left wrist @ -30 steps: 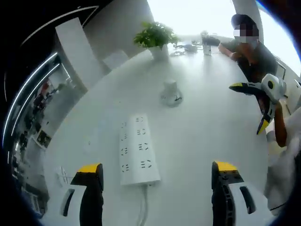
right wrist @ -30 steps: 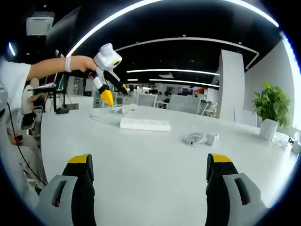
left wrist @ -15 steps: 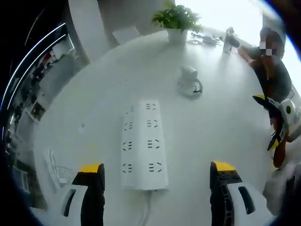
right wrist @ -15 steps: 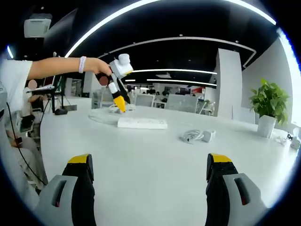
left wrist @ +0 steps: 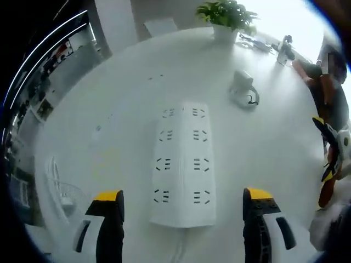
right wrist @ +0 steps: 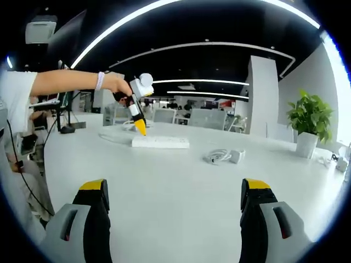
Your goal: Straighten the power strip on the desk, plug the charger into it
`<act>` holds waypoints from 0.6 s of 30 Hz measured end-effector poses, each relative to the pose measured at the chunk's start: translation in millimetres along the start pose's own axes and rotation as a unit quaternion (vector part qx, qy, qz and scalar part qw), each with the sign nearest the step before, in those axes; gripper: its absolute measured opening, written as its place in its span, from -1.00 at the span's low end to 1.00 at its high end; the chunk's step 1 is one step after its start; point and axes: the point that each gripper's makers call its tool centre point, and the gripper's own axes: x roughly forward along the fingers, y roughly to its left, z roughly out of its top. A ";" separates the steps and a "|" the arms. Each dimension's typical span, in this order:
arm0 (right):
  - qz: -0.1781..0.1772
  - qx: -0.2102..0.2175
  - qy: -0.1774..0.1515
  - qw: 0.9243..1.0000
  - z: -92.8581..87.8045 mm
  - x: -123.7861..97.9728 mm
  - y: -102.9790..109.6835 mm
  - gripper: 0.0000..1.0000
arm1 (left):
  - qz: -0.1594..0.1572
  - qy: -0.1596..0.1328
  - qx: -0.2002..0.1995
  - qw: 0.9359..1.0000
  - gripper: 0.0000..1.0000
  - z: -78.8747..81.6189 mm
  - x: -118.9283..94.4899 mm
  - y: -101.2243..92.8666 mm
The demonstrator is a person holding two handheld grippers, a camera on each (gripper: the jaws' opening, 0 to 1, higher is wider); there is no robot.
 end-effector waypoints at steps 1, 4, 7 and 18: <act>0.000 0.000 0.000 1.000 0.0 0.3 0.3 0.99 | 0.001 0.005 0.001 1.000 0.80 -1.6 1.6 -0.5; 0.001 0.000 0.001 1.000 -0.1 0.5 1.7 0.99 | -0.003 0.013 0.005 1.000 0.81 -4.8 4.8 -1.9; 0.001 -0.002 0.002 1.000 -0.1 -0.1 2.1 0.99 | -0.008 0.023 0.001 1.000 0.81 -7.3 8.8 -1.1; -0.011 -0.002 0.008 1.000 -3.2 -7.9 -6.2 0.99 | -0.015 0.054 0.016 0.998 0.80 -17.2 25.2 -5.9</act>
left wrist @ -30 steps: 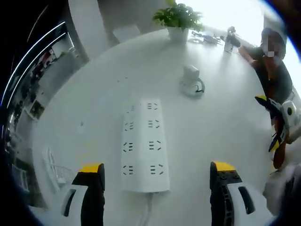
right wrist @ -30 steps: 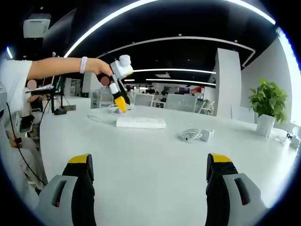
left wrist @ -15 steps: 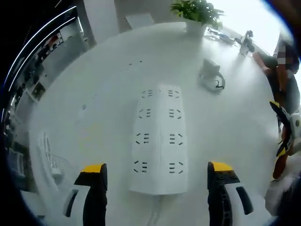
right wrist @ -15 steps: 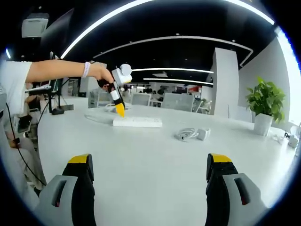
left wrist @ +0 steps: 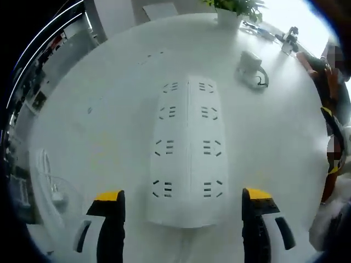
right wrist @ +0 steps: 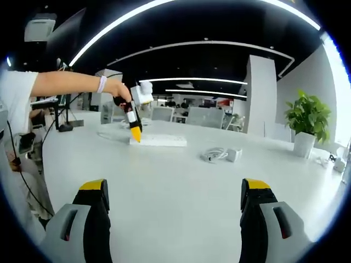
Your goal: Straighten the power strip on the desk, plug the charger into it
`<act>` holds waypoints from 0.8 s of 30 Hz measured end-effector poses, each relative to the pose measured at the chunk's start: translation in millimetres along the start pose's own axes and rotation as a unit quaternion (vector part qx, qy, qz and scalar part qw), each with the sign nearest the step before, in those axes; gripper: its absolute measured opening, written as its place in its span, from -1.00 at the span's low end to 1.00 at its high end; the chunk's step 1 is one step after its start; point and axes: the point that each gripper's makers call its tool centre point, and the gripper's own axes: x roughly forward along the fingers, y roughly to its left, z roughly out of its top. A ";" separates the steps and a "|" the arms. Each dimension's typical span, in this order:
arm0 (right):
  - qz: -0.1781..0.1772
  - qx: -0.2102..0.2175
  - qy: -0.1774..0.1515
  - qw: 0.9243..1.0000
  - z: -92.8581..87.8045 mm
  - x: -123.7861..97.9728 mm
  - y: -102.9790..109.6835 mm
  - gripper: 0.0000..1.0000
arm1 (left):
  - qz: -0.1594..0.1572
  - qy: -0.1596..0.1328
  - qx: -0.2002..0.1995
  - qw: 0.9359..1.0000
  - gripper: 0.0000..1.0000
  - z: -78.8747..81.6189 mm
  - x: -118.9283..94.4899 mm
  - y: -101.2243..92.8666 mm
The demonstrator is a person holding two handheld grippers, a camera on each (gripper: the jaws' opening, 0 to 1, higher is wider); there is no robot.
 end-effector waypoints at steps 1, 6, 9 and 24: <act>0.000 0.001 0.000 1.000 -0.4 -0.3 -0.2 0.99 | -0.001 0.000 0.003 1.000 0.80 0.5 0.6 -0.8; 0.000 0.000 0.002 1.000 -1.7 -0.9 -0.1 0.99 | -0.002 0.010 0.008 1.000 0.79 -0.1 3.7 -0.5; -0.001 0.000 0.003 1.000 -2.5 -1.4 -1.4 0.99 | -0.003 0.010 0.005 1.000 0.76 -0.3 5.5 2.1; -0.010 0.003 0.011 1.000 -8.9 -4.1 -7.4 0.99 | -0.008 0.023 0.013 1.000 0.66 -6.6 13.6 2.1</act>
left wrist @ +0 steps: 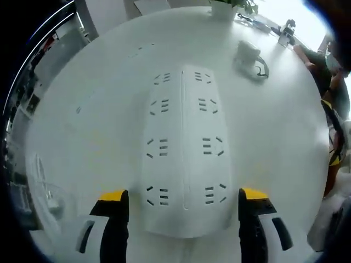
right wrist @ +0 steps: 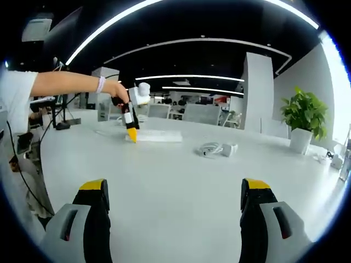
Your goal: Straighten the power strip on the desk, plug the charger into it
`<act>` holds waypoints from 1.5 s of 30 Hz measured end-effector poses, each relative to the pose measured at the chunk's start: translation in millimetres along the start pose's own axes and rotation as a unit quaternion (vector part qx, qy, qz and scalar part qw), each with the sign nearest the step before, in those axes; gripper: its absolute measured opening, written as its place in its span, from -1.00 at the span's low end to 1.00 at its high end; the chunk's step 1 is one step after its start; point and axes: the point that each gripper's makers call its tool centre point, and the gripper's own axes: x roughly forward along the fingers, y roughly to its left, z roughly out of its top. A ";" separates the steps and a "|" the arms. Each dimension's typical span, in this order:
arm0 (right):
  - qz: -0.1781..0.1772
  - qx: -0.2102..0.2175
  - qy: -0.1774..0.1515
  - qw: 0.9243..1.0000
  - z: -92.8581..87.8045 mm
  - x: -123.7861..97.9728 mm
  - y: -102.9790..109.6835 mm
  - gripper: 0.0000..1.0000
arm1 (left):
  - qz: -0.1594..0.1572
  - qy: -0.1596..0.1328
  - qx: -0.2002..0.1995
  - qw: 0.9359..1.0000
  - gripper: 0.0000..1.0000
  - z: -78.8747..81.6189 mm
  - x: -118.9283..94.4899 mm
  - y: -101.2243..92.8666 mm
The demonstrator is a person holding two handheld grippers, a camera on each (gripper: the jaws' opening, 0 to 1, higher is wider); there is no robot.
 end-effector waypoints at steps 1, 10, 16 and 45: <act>0.000 0.000 0.001 1.000 -0.3 -0.2 -0.6 0.99 | -0.001 0.000 0.001 1.000 0.66 0.4 -0.1 0.0; -0.001 0.002 0.003 1.000 -2.2 -1.4 0.1 0.99 | -0.004 0.001 0.005 1.000 0.54 2.9 -0.6 -0.1; -0.006 0.004 0.003 1.000 -2.3 -3.9 -2.9 0.99 | -0.005 -0.001 0.005 1.000 0.43 3.5 -2.1 -0.9; 0.015 0.007 0.009 1.000 -5.0 2.5 7.7 0.97 | -0.007 0.018 0.055 0.998 0.34 3.4 -4.4 -4.9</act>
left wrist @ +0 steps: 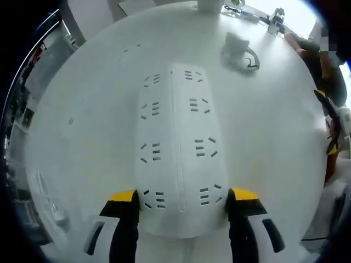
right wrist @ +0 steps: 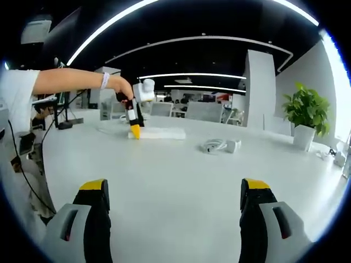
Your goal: Straighten the power strip on the desk, plug the charger into it
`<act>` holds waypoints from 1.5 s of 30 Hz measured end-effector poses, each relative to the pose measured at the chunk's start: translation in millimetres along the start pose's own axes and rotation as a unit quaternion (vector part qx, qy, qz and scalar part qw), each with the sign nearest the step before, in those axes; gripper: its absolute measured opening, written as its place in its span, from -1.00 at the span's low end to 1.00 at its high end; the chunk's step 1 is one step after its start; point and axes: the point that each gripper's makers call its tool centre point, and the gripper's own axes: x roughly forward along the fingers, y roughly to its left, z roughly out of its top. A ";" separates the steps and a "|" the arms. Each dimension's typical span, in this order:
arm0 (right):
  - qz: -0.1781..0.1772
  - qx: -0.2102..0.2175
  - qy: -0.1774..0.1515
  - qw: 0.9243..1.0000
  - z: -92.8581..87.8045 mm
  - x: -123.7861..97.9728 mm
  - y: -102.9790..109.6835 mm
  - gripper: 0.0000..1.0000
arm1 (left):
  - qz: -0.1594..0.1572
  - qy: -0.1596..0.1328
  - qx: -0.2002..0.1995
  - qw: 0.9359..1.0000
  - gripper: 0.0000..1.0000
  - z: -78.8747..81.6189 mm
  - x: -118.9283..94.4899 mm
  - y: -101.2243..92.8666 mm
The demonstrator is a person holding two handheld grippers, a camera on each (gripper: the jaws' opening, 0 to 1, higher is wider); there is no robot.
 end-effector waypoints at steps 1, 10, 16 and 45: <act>0.003 0.003 0.004 1.000 -0.4 1.2 0.9 0.97 | 0.000 0.000 0.003 1.000 0.33 0.0 0.0 0.2; 0.025 0.012 0.005 1.000 5.1 14.0 6.7 0.97 | 0.001 0.002 0.026 1.000 0.33 3.6 0.5 3.3; 0.038 0.006 0.012 0.999 3.5 24.6 11.7 0.97 | 0.002 0.004 0.033 0.999 0.33 5.3 0.9 5.5; 0.053 -0.009 0.016 0.998 3.3 28.3 24.0 0.97 | -0.001 0.020 0.114 0.993 0.31 9.5 0.6 10.3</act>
